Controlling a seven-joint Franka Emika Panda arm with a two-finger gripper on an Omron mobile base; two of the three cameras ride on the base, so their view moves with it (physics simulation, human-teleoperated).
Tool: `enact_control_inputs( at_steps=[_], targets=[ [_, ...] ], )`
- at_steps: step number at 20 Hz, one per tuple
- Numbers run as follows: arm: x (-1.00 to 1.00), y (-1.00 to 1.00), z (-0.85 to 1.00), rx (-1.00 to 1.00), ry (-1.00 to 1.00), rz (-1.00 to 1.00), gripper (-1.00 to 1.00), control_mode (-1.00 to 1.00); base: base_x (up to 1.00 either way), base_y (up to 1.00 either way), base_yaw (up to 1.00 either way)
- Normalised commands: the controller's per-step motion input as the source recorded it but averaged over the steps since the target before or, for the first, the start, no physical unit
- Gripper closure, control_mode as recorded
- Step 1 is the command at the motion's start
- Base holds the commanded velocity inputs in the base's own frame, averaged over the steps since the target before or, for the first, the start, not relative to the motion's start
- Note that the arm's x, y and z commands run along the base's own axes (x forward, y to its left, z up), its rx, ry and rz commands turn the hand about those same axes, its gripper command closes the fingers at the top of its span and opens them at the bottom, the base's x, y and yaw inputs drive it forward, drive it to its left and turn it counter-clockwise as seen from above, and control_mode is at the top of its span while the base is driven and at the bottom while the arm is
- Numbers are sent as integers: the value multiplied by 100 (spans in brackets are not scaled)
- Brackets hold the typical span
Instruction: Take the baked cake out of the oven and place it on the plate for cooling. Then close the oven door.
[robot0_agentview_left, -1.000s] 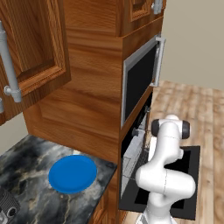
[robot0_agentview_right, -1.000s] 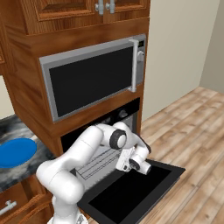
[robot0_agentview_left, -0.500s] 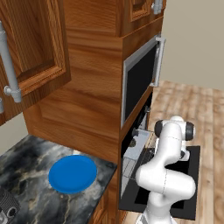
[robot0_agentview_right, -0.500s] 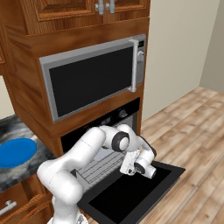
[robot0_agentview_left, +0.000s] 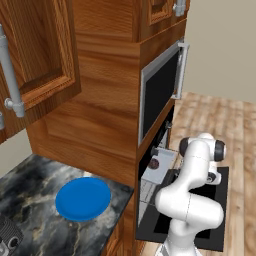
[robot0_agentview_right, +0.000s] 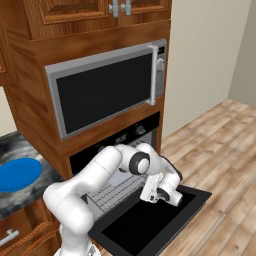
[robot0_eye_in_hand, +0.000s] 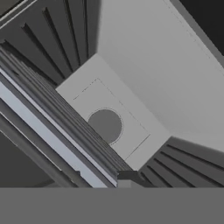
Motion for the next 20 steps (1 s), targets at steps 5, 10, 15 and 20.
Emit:
enact_control_inputs(
  at_steps=[5, 10, 15, 20],
  targets=[
    [-25, -19, -31, -2, 11, 0, 100, -100, 0, 0, 0],
    [-25, -20, -32, -3, 11, 0, 100, -100, 0, 0, 0],
    [-26, -23, -34, -2, 10, 0, 100, -100, 0, 0, 0],
    [-28, -24, -35, -2, 10, 0, 100, -100, 0, 0, 0]
  ],
)
